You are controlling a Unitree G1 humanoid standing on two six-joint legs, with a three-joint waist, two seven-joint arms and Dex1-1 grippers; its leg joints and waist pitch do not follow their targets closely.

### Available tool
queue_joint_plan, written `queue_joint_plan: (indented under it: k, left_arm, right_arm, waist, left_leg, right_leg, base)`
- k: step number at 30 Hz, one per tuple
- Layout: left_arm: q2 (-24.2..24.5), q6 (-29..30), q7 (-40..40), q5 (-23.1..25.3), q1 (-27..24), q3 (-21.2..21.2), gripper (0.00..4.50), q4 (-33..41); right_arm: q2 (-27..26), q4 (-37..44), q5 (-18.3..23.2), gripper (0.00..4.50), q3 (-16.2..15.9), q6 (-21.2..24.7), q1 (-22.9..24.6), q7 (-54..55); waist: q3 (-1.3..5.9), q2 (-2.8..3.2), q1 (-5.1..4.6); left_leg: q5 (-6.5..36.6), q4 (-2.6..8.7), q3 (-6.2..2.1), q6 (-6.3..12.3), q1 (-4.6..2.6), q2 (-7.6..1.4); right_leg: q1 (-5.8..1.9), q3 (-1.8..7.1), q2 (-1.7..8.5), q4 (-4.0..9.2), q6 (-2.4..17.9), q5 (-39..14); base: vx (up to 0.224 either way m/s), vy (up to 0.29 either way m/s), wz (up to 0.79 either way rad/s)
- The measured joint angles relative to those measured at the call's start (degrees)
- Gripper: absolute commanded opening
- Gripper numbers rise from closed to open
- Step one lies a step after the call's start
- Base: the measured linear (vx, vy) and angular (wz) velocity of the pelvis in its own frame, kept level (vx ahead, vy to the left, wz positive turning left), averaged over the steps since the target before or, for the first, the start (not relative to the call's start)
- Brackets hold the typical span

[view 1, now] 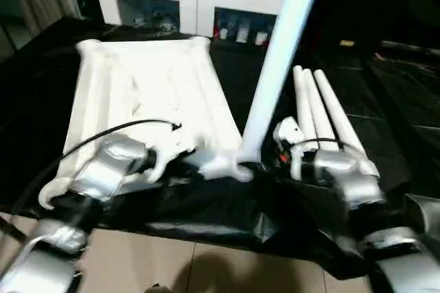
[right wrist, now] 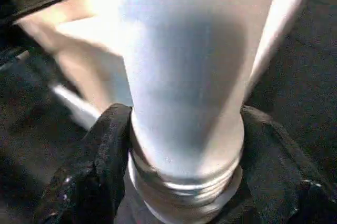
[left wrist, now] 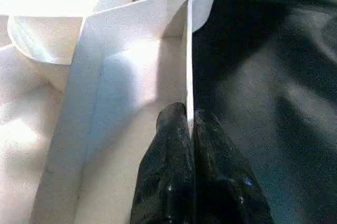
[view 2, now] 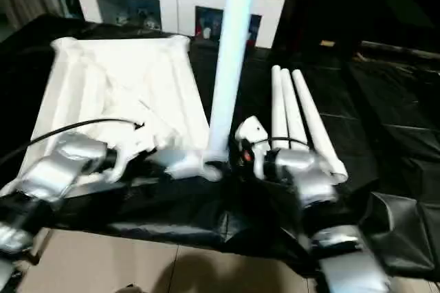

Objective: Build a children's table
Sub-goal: Rotate leg to tighten

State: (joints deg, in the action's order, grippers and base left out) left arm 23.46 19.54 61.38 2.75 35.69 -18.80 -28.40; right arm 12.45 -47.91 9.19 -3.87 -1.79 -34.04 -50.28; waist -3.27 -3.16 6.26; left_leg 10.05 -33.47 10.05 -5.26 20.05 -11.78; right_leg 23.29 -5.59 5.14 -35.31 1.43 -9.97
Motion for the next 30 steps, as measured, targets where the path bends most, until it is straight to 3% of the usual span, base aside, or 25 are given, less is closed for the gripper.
queue_joint_plan:
  k: [5, 7, 9, 12, 18, 19, 24, 30]
  left_arm:
    - [-0.5, 0.1, -0.7, 0.0, 0.1, 0.0, 0.0, -0.1]
    - [-4.7, 1.3, -7.2, 1.1, 2.1, 1.1, 0.0, -4.0]
    - [-10.3, 2.8, -16.3, 2.9, 5.1, 1.8, 0.0, -8.5]
    - [-13.2, 3.9, -20.7, 3.6, 5.3, 1.8, 0.0, -9.1]
    - [-13.2, 4.1, -20.6, 3.6, 5.3, 1.8, 0.0, -9.0]
    - [-13.1, 4.1, -20.6, 3.6, 5.3, 1.9, 0.0, -9.0]
    - [-11.8, 3.7, -19.9, 3.5, 5.3, 2.4, 0.0, -9.0]
    - [-7.3, 1.7, -13.4, 2.9, 2.7, 2.1, 0.0, -4.9]
  right_arm:
    - [-0.2, -0.1, 0.1, 2.66, 0.1, 0.0, 0.0, 0.7]
    - [-4.6, -3.6, 0.1, 2.66, 2.8, -0.9, -1.3, 12.1]
    - [-10.2, -8.4, -1.0, 2.66, 5.0, -1.9, -5.0, 31.3]
    - [-12.3, -10.1, -2.1, 2.66, 5.3, -2.5, -6.3, 39.9]
    - [-12.8, -11.4, -2.2, 2.66, 6.3, -4.1, -6.5, 39.8]
    - [-13.0, -12.0, -2.2, 3.22, 6.5, -4.8, -6.7, 39.9]
    - [-13.2, -12.7, -2.0, 3.65, 6.8, -5.9, -6.7, 36.8]
    - [-8.5, -8.1, -1.3, 4.17, 4.7, -4.0, -5.5, 23.4]
  waist:
    - [0.0, 0.0, 0.03]
    - [0.02, 0.0, -0.19]
    - [0.05, 0.07, -0.58]
    - [0.23, 0.23, -0.85]
    - [0.34, 0.2, -1.0]
    - [0.34, 0.2, -1.02]
    - [0.32, 0.33, -1.34]
    - [0.17, 0.66, -1.14]
  left_leg:
    - [0.0, 0.03, 0.0, 0.0, 0.03, 0.0]
    - [0.0, 0.02, 0.01, -0.01, -0.05, 0.02]
    - [0.0, 0.08, 0.0, -0.08, -0.1, 0.05]
    - [0.0, 0.13, 0.0, -0.06, -0.11, 0.15]
    - [0.0, 0.15, 0.0, -0.06, 0.02, 0.16]
    - [0.0, 0.17, -0.01, -0.06, 0.01, 0.16]
    - [0.0, 0.21, -0.03, -0.06, 0.1, 0.15]
    - [0.0, 0.42, -0.08, -0.06, 0.21, 0.09]
  right_leg:
    - [-0.02, 0.0, 0.0, 0.0, 0.0, 0.0]
    - [-0.2, 0.04, 0.0, -0.02, -0.1, -0.1]
    - [-0.07, 0.03, 0.03, 0.13, -0.2, -0.1]
    - [-0.21, 0.05, 0.11, 0.27, -0.2, -0.1]
    - [-0.24, 0.07, 0.11, 0.29, -0.4, 0.0]
    - [-0.23, 0.07, 0.11, 0.29, -0.4, 0.0]
    - [-0.16, 0.05, 0.1, 0.3, -0.4, 0.0]
    - [-0.05, -0.05, 0.03, 0.29, -0.2, 0.2]
  base:
    - [0.0, 0.0, 0.0]
    - [0.0, 0.0, 0.0]
    - [0.0, 0.0, 0.0]
    - [0.0, 0.0, 0.0]
    - [0.0, 0.0, 0.0]
    - [0.0, 0.0, 0.0]
    - [0.0, 0.0, 0.0]
    - [0.0, 0.0, 0.0]
